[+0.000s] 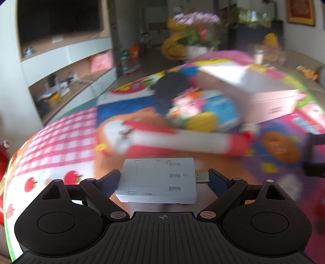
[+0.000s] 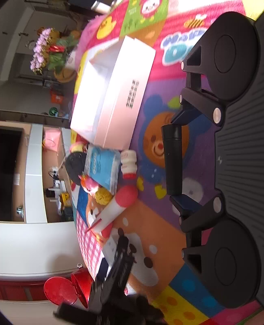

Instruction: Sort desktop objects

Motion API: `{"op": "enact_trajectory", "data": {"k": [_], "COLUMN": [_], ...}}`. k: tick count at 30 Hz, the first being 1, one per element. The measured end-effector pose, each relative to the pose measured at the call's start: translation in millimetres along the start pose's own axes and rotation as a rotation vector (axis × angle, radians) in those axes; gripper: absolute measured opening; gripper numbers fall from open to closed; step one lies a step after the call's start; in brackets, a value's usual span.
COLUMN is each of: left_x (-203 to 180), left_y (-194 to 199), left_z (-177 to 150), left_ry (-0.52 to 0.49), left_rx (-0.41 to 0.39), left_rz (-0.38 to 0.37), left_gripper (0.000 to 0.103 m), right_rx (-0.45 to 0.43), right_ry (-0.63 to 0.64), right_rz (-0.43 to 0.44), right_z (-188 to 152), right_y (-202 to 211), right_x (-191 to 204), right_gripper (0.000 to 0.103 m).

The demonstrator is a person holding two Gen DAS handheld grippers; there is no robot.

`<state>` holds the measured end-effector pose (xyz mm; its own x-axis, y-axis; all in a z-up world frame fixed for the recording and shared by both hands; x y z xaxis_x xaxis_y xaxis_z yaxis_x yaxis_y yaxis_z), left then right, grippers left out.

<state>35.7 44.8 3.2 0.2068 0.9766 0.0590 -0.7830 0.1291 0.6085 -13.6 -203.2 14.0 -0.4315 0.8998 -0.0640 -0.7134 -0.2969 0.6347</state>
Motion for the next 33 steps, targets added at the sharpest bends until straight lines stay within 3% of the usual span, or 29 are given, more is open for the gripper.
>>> {"op": "enact_trajectory", "data": {"k": [7, 10, 14, 17, 20, 23, 24, 28, 31, 33], "left_x": [-65.1, -88.4, -115.3, -126.3, -128.3, -117.5, -113.0, -81.1, -60.5, -50.6], "left_y": [38.6, 45.8, 38.2, 17.2, -8.6, -25.7, -26.8, -25.8, -20.0, -15.6], "left_z": [37.2, 70.7, 123.8, 165.7, 208.0, 234.7, 236.9, 209.6, 156.4, 115.4], "left_ry": [-0.042, -0.040, -0.047, -0.004, 0.046, 0.093, 0.100, 0.095, 0.052, 0.031], "left_rx": [-0.128, -0.189, -0.283, -0.311, -0.329, -0.331, -0.337, -0.318, -0.275, -0.212], "left_rz": [-0.135, -0.192, -0.232, -0.265, -0.298, -0.288, -0.261, -0.128, -0.033, -0.011], "left_gripper": [0.095, 0.095, 0.095, 0.095, 0.099, 0.102, 0.102, 0.103, 0.103, 0.103], "right_rx": [-0.062, -0.144, -0.309, -0.406, -0.423, -0.449, -0.438, -0.371, -0.338, -0.305], "right_ry": [-0.027, -0.052, -0.116, -0.169, -0.190, -0.182, -0.185, -0.225, -0.244, -0.206], "right_rz": [-0.133, -0.223, -0.316, -0.328, -0.318, -0.239, -0.216, -0.241, -0.227, -0.213], "right_z": [-4.5, 6.8, 46.2, 78.1, 103.9, 122.1, 125.6, 120.1, 97.0, 81.5], "right_y": [34.7, 59.0, 92.7, 97.9, 78.9, 46.6, 33.5, -3.5, -12.4, -17.6], "right_x": [-34.6, -61.8, -101.2, -126.2, -142.6, -153.6, -157.3, -168.0, -164.7, -152.9], "right_gripper": [0.074, 0.075, 0.075, 0.075, 0.075, 0.083, 0.091, 0.094, 0.100, 0.100]}}
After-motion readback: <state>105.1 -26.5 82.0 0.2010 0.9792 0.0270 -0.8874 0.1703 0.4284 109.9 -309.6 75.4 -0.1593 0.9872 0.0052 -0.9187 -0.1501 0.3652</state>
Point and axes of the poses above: each gripper's, at about its wrist camera, not at the fingertips, and y roughly against the way its jaws point, x to its left, z to its top, the point moved 4 cm from there along -y, roughly the way its jaws point, and after that the axes turned 1 degree about -x, right-handed, at the moved point
